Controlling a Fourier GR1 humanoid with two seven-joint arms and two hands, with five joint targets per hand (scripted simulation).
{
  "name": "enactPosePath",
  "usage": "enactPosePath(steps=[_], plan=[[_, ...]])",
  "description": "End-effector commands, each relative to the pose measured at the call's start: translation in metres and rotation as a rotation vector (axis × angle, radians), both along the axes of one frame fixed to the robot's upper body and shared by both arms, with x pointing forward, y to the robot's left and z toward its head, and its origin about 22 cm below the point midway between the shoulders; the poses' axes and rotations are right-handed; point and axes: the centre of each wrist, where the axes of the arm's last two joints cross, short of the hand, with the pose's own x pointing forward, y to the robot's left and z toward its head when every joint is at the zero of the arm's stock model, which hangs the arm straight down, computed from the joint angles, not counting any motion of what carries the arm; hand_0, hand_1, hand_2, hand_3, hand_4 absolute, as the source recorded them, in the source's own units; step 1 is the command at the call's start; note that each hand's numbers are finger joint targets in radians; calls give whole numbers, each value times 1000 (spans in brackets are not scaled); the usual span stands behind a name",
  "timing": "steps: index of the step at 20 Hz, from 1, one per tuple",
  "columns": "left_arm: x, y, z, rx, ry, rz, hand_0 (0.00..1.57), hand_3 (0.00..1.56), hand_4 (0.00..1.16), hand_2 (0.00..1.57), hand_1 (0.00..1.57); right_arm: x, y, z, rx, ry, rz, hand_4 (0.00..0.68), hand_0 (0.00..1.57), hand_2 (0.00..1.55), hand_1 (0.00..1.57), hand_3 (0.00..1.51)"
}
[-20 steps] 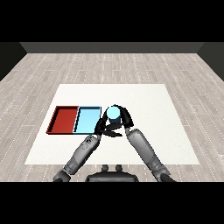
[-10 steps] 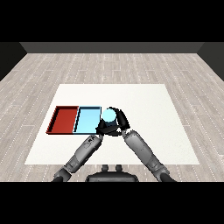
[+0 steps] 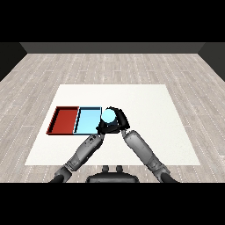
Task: Pick the blue can and put it in the blue box
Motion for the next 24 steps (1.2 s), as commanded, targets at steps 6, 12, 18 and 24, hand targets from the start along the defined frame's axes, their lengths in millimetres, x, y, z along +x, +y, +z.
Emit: enactPosePath(steps=[6, 12, 18, 24], plan=[[0, 10, -15, -8, -37, 72, 1571, 1482, 1135, 1566, 1571, 3, -7, 0, 93, 32, 39, 0, 1119, 1092, 1119, 864], [5, 16, -6, -8, -28, 68, 1571, 1488, 1128, 1571, 1571, -1, -15, -5, 41, 42, 23, 0, 0, 0, 0, 0], [14, 14, -3, 25, -54, 93, 1571, 1490, 1132, 1571, 1571, -5, -27, -21, 13, 23, 63, 0, 0, 0, 0, 0], [-3, 40, -13, 57, -51, 115, 1571, 1490, 1129, 1571, 1571, 9, -60, 20, 172, 43, -47, 0, 0, 0, 0, 0]])
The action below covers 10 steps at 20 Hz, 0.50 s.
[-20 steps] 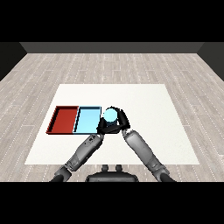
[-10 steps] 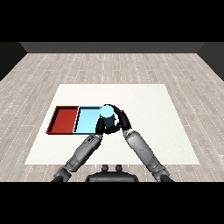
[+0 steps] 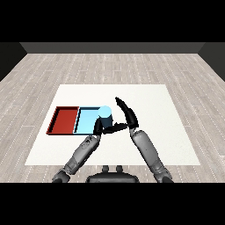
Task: Pick the blue can and put it in the blue box
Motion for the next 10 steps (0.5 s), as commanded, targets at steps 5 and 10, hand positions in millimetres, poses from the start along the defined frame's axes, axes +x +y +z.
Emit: enactPosePath(steps=[5, 10], plan=[[7, 41, -11, 109, 41, 103, 1571, 1485, 1128, 1571, 1571, -11, -40, -15, 109, 17, -122, 0, 0, 0, 0, 0], [32, 76, -1, 145, 63, 166, 1571, 1481, 1130, 1571, 1571, -6, -64, -22, 153, 38, -132, 0, 0, 0, 0, 0]])
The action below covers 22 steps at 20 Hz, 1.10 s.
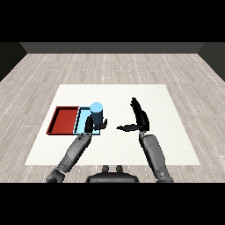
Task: Pick the blue can and put it in the blue box
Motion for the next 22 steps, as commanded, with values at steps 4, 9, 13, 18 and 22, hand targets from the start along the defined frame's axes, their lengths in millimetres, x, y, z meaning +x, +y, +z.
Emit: enactPosePath(steps=[4, 9, 13, 18, 22], plan=[[37, 62, 8, 101, 75, 114, 1571, 1486, 1138, 1571, 1571, -1, -31, -23, 67, 48, -40, 0, 0, 0, 0, 0], [32, 81, 0, 248, 213, 220, 1571, 1477, 1078, 1571, 1571, -11, -17, -34, 81, 61, -32, 0, 0, 0, 0, 0], [54, 110, -2, 528, 345, 320, 1532, 1267, 971, 1421, 1532, -3, -33, -40, 98, 73, -81, 0, 0, 0, 0, 0], [61, 112, -24, 664, 541, 385, 896, 548, 912, 772, 896, 11, -27, -43, 131, 100, -105, 0, 0, 0, 0, 0], [71, 85, -29, 742, 663, 349, 848, 580, 878, 795, 848, 10, -48, -43, 125, 127, -141, 0, 0, 0, 0, 0]])
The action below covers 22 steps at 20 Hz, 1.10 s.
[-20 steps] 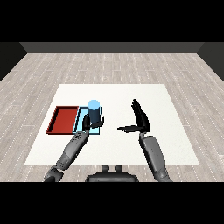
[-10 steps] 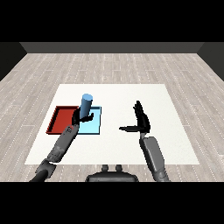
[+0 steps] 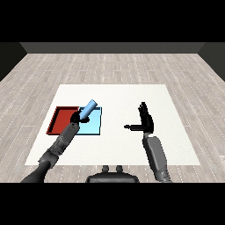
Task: Pick the blue can and put it in the blue box
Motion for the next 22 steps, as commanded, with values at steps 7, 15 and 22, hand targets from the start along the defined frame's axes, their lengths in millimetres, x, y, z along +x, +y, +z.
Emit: enactPosePath(steps=[7, 15, 22], plan=[[-7, -26, -33, 83, 388, 0, 1231, 0, 832, 1080, 1231, 1, 2, -32, 5, 48, -28, 0, 0, 0, 0, 0], [-15, -6, -40, -12, 485, -32, 0, 0, 0, 0, 0, 3, -35, -29, 20, 34, -40, 0, 0, 0, 0, 0], [6, -26, -11, -70, -142, 210, 0, 0, 0, 0, 0, 6, -29, -27, -35, 13, -46, 0, 0, 0, 0, 0]])
